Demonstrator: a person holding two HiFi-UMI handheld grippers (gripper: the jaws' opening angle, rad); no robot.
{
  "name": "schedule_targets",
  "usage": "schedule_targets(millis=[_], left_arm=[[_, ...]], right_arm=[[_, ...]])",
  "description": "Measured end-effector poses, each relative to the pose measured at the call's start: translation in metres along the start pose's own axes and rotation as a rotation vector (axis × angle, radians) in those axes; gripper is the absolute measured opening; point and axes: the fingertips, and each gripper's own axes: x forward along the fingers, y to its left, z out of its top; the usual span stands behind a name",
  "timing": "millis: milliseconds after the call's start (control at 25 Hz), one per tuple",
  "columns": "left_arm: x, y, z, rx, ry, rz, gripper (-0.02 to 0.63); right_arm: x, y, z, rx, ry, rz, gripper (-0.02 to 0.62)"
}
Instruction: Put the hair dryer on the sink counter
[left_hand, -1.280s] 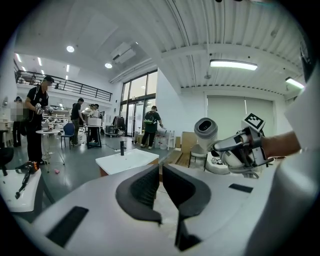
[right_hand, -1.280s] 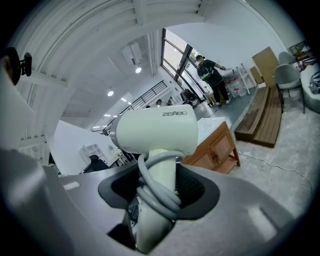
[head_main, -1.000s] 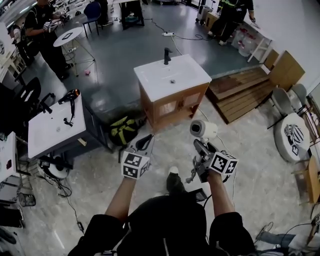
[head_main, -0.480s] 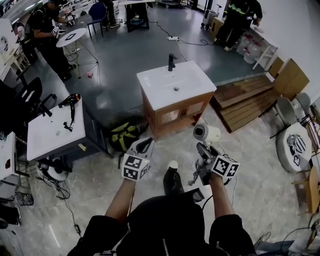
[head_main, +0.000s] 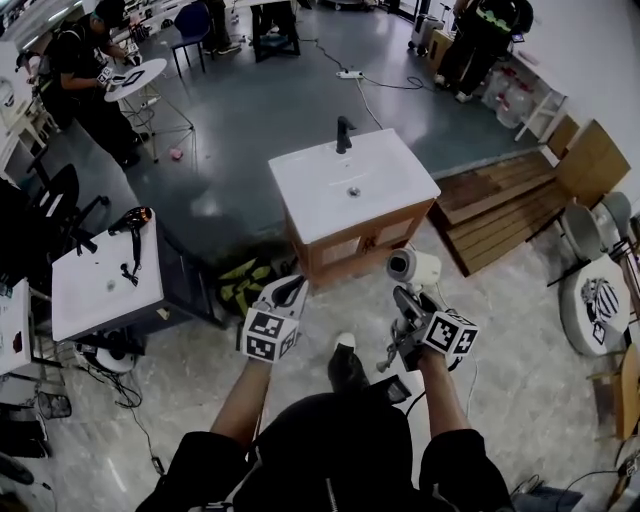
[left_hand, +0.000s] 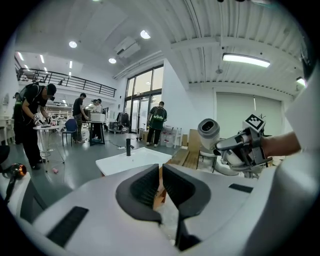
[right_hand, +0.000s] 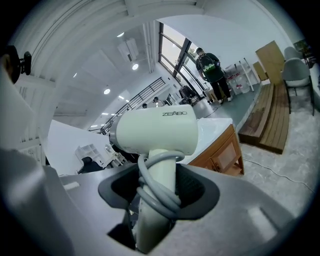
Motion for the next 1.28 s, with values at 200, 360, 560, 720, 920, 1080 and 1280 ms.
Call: schedule_targets(millis=[200, 360, 560, 720, 920, 1080, 1280], left_arm=[[0.046, 0.023, 0.014, -0.017, 0.008, 0.007, 0.028], [0.084, 0.046, 0.028, -0.041, 0.011, 0.025, 0.028], [0.126, 0.073, 0.042, -0.064, 0.016, 0.04, 0.026], [0.159, 0.089, 0.054, -0.073, 0.021, 0.058, 0.027], [0.184, 0.098, 0.056, -0.089, 0.034, 0.071, 0.028], [0.189, 0.103, 0.053, -0.104, 0.039, 0.083, 0.028], [0.191, 0.116, 0.055, -0.106, 0.048, 0.08, 0.028]], right_arm=[[0.045, -0.022, 0.036, -0.004, 0.026, 0.007, 0.202], [0.085, -0.036, 0.07, -0.019, 0.053, 0.021, 0.202], [0.132, -0.049, 0.105, -0.03, 0.076, 0.047, 0.202], [0.162, -0.06, 0.129, -0.059, 0.101, 0.062, 0.202], [0.189, -0.066, 0.148, -0.103, 0.124, 0.089, 0.202], [0.203, -0.066, 0.149, -0.107, 0.143, 0.104, 0.202], [0.217, -0.059, 0.149, -0.09, 0.144, 0.112, 0.202]])
